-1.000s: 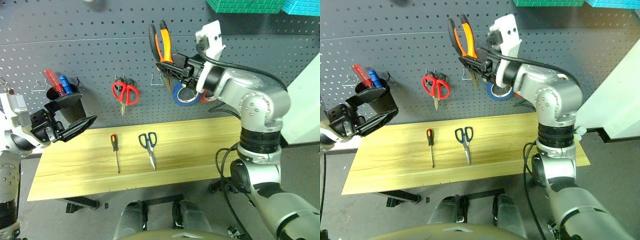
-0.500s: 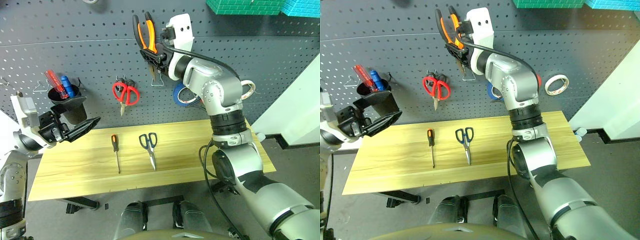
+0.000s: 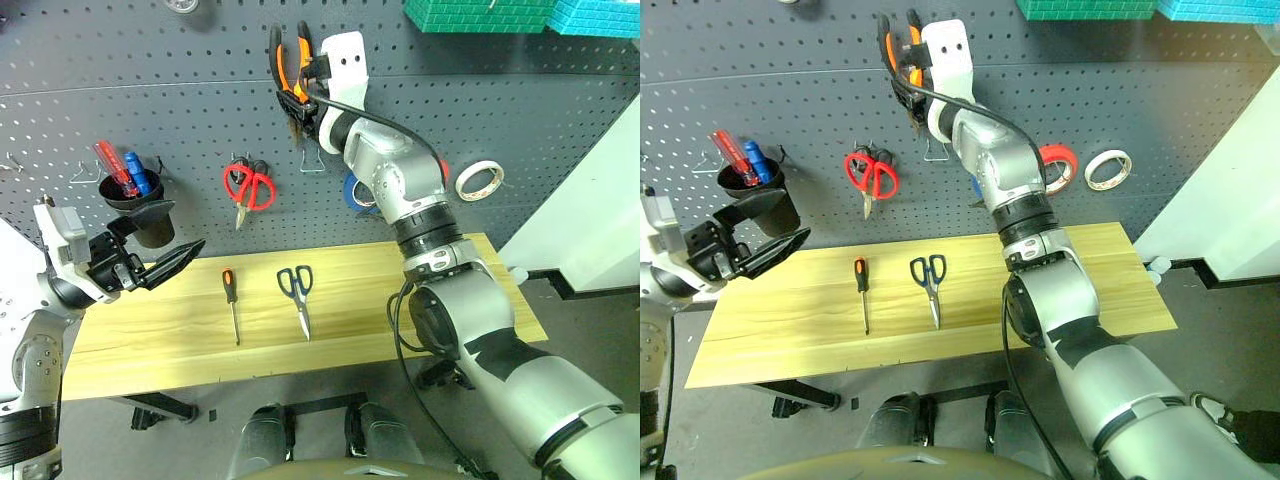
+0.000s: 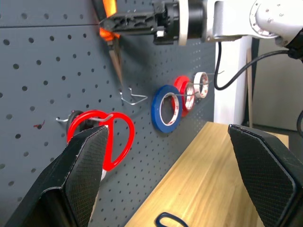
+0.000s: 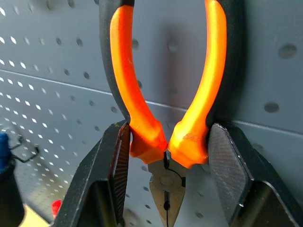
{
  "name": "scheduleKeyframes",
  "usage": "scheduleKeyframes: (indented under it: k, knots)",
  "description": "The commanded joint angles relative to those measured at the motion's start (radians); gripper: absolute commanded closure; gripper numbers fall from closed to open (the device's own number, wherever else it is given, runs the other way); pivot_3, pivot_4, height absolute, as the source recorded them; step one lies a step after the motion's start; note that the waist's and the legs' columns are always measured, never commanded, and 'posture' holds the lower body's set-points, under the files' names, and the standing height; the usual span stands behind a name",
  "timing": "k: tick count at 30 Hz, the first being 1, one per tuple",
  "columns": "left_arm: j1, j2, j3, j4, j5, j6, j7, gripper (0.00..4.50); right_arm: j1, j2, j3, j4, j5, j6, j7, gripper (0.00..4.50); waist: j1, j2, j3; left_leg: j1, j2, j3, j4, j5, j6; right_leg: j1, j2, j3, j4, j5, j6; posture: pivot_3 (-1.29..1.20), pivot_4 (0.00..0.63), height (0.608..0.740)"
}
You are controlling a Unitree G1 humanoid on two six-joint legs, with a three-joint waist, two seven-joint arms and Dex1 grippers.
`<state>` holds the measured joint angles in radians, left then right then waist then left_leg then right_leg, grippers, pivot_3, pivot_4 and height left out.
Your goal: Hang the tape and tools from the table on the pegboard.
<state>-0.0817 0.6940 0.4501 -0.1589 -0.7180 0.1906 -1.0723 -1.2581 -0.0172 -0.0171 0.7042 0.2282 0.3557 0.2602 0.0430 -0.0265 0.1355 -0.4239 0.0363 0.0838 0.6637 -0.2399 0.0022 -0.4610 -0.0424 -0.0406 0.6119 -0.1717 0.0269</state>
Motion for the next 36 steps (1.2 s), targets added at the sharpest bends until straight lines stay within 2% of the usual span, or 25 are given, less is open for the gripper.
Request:
scheduleKeyframes:
  k: [1, 4, 5, 6, 7, 8, 9, 11, 12, 15, 22, 29, 30, 35, 36]
  knots:
    - [0.011, 0.001, 0.018, -0.023, 0.003, -0.023, 0.001, 0.24, -0.027, -0.011, -0.021, 0.011, -0.025, -0.022, -0.036, 2.42, 0.001, 0.001, 0.0, 0.0, 0.003, 0.002, 0.0, 0.0, 0.0, 0.0, 0.0, -0.001, -0.001, 0.002, -0.002, 0.28, 0.057, 0.74]
    - [0.021, 0.003, 0.019, -0.021, 0.005, -0.029, -0.001, 0.24, -0.01, -0.01, -0.016, -0.005, -0.033, -0.01, -0.033, 2.42, 0.015, 0.0, -0.001, -0.005, 0.025, 0.016, -0.007, 0.0, -0.001, 0.002, 0.007, -0.01, -0.014, 0.013, -0.01, 0.28, 0.061, 0.74]
    - [0.023, 0.003, 0.019, -0.02, 0.006, -0.031, -0.002, 0.24, -0.002, -0.008, -0.013, -0.009, -0.037, -0.01, -0.034, 2.42, 0.027, -0.005, -0.004, -0.008, 0.033, 0.028, -0.019, 0.003, -0.005, 0.001, 0.003, -0.014, 0.009, 0.006, -0.014, 0.28, 0.061, 0.74]
    - [0.022, 0.003, 0.017, -0.019, 0.008, -0.032, -0.001, 0.24, 0.006, -0.006, -0.011, -0.01, -0.043, -0.015, -0.037, 2.42, 0.034, -0.009, -0.006, -0.002, 0.033, 0.035, -0.021, 0.004, -0.005, 0.002, -0.005, -0.018, 0.048, -0.034, -0.018, 0.28, 0.061, 0.74]
    - [0.02, 0.003, 0.015, -0.018, 0.009, -0.033, -0.001, 0.24, 0.013, -0.005, -0.009, -0.007, -0.049, -0.02, -0.042, 2.42, 0.049, -0.007, -0.005, 0.001, 0.03, 0.043, -0.018, 0.006, -0.005, -0.001, -0.006, -0.012, 0.06, -0.066, -0.015, 0.27, 0.061, 0.74]
    - [0.015, 0.003, 0.012, -0.014, 0.012, -0.035, 0.0, 0.24, 0.02, -0.003, -0.008, 0.0, -0.054, -0.025, -0.047, 2.42, 0.054, -0.007, -0.005, 0.006, 0.026, 0.042, -0.018, 0.006, -0.007, 0.0, -0.004, -0.012, 0.062, -0.07, -0.022, 0.27, 0.061, 0.74]
    - [0.01, 0.005, 0.009, -0.011, 0.013, -0.036, 0.0, 0.24, 0.027, -0.002, -0.008, 0.008, -0.064, -0.038, -0.057, 2.42, 0.053, -0.006, -0.005, 0.008, 0.026, 0.033, -0.019, 0.007, -0.008, 0.003, -0.001, -0.015, 0.06, -0.071, -0.026, 0.27, 0.062, 0.74]
    - [0.004, 0.007, 0.006, -0.006, 0.015, -0.039, -0.001, 0.24, 0.037, 0.0, -0.006, 0.021, -0.082, -0.061, -0.073, 2.42, 0.048, -0.005, -0.004, 0.008, 0.029, 0.015, -0.022, 0.017, -0.025, 0.005, 0.002, -0.021, 0.06, -0.071, -0.033, 0.26, 0.062, 0.74]
    - [0.003, 0.009, 0.006, -0.003, 0.015, -0.039, -0.003, 0.24, 0.041, 0.0, -0.004, 0.03, -0.09, -0.073, -0.081, 2.42, 0.047, -0.005, -0.004, 0.008, 0.03, 0.013, -0.023, 0.02, -0.027, 0.006, 0.005, -0.023, 0.06, -0.07, -0.033, 0.26, 0.062, 0.74]
    - [-0.006, 0.013, 0.005, 0.006, 0.014, -0.037, -0.007, 0.24, 0.052, -0.001, -0.006, 0.06, -0.107, -0.1, -0.099, 2.42, 0.041, -0.005, -0.004, 0.008, 0.032, 0.006, -0.018, 0.021, -0.025, 0.013, 0.015, -0.023, 0.051, -0.065, -0.033, 0.25, 0.064, 0.74]
    - [-0.033, 0.019, -0.004, 0.042, 0.032, -0.038, -0.014, 0.24, 0.084, 0.003, -0.001, 0.074, -0.123, -0.102, -0.111, 2.42, 0.027, -0.005, -0.004, 0.008, 0.034, 0.003, -0.019, 0.02, -0.028, 0.019, 0.015, -0.026, 0.039, -0.058, -0.03, 0.23, 0.065, 0.74]
    - [-0.052, 0.016, -0.01, 0.067, 0.04, -0.036, -0.019, 0.24, 0.139, 0.029, 0.037, -0.009, -0.142, -0.034, -0.107, 2.42, 0.021, -0.004, -0.004, -0.001, 0.035, 0.003, -0.019, 0.021, -0.026, 0.015, 0.015, -0.027, 0.034, -0.056, -0.029, 0.22, 0.061, 0.74]
    - [-0.053, 0.016, -0.01, 0.07, 0.041, -0.036, -0.02, 0.24, 0.142, 0.03, 0.035, -0.021, -0.139, -0.024, -0.107, 1.71, 0.021, -0.005, -0.004, -0.002, 0.035, 0.003, -0.019, 0.021, -0.025, 0.014, 0.015, -0.027, 0.034, -0.055, -0.029, 0.22, 0.062, 0.74]
    - [-0.053, 0.012, -0.013, 0.078, 0.043, -0.036, -0.021, 0.24, 0.137, 0.015, 0.017, -0.121, -0.11, 0.034, -0.085, 0.21, 0.02, -0.005, -0.004, -0.002, 0.034, 0.004, -0.018, 0.022, -0.024, 0.013, 0.015, -0.026, 0.034, -0.054, -0.027, 0.22, 0.061, 0.74]
    - [-0.053, 0.011, -0.014, 0.078, 0.043, -0.036, -0.019, 0.24, 0.14, 0.009, 0.014, -0.158, -0.101, 0.057, -0.076, 0.03, 0.02, -0.004, -0.004, -0.002, 0.034, 0.004, -0.018, 0.022, -0.024, 0.013, 0.015, -0.026, 0.034, -0.055, -0.027, 0.22, 0.061, 0.74]
